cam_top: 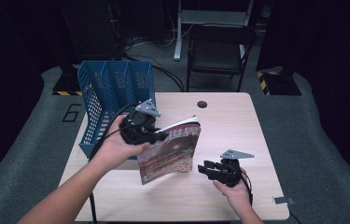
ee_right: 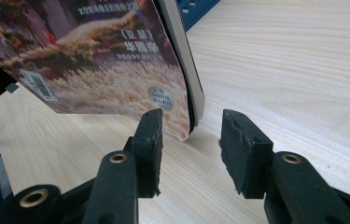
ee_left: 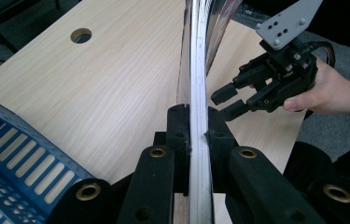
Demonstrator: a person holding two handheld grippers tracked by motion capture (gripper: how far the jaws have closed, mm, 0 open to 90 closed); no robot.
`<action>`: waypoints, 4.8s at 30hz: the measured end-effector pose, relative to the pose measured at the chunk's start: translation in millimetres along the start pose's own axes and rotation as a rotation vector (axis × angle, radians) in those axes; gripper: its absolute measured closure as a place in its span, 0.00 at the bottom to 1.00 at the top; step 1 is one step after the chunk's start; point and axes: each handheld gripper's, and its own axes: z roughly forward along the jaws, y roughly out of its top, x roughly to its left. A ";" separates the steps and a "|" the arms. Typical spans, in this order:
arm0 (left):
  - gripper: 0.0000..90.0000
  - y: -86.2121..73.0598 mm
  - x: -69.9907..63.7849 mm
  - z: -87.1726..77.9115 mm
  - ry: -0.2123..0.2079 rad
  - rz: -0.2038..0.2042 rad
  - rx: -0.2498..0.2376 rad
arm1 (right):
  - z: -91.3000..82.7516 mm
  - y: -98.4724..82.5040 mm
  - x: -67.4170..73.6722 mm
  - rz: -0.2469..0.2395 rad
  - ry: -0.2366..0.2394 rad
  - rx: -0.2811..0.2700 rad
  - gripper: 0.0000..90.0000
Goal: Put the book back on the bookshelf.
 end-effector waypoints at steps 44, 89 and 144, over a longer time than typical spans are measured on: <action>0.93 29.3 32.7 -52.1 0.079 -0.086 -0.063 | 1.0 -0.9 -1.4 0.018 0.007 0.009 0.65; 0.93 24.8 80.1 -96.1 0.238 -0.253 -0.081 | 2.6 -2.5 -2.3 0.012 -0.009 0.016 0.64; 0.93 -23.8 141.5 -142.3 0.460 -0.494 -0.115 | 3.9 -4.0 -1.7 0.013 -0.011 0.028 0.64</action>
